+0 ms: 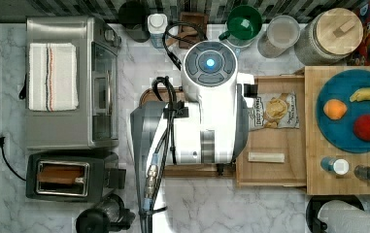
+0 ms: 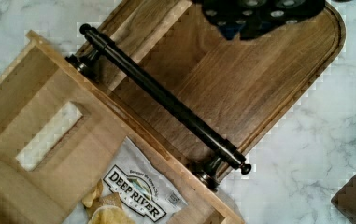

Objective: Pick up the butter.

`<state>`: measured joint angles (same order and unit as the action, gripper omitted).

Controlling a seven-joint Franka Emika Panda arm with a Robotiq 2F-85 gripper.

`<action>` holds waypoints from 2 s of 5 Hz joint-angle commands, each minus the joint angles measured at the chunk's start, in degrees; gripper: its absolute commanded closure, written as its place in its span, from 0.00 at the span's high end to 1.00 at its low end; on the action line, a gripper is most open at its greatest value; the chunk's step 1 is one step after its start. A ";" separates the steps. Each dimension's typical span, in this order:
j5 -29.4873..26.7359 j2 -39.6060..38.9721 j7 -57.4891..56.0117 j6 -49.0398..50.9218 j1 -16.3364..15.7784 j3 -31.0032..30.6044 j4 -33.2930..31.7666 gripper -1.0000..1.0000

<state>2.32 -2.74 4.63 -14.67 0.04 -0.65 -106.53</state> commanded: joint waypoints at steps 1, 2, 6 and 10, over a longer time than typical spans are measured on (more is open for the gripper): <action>0.06 -0.27 0.14 -0.04 -0.03 -0.13 -0.03 0.00; 1.85 0.04 2.58 -1.06 -0.14 -0.17 -1.59 0.00; 2.70 5.99 4.70 -6.82 3.41 3.81 -11.78 0.00; 3.30 6.14 -6.38 -9.72 11.25 8.60 -12.03 0.00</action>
<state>5.44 0.48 3.62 -21.53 9.60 6.26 -120.97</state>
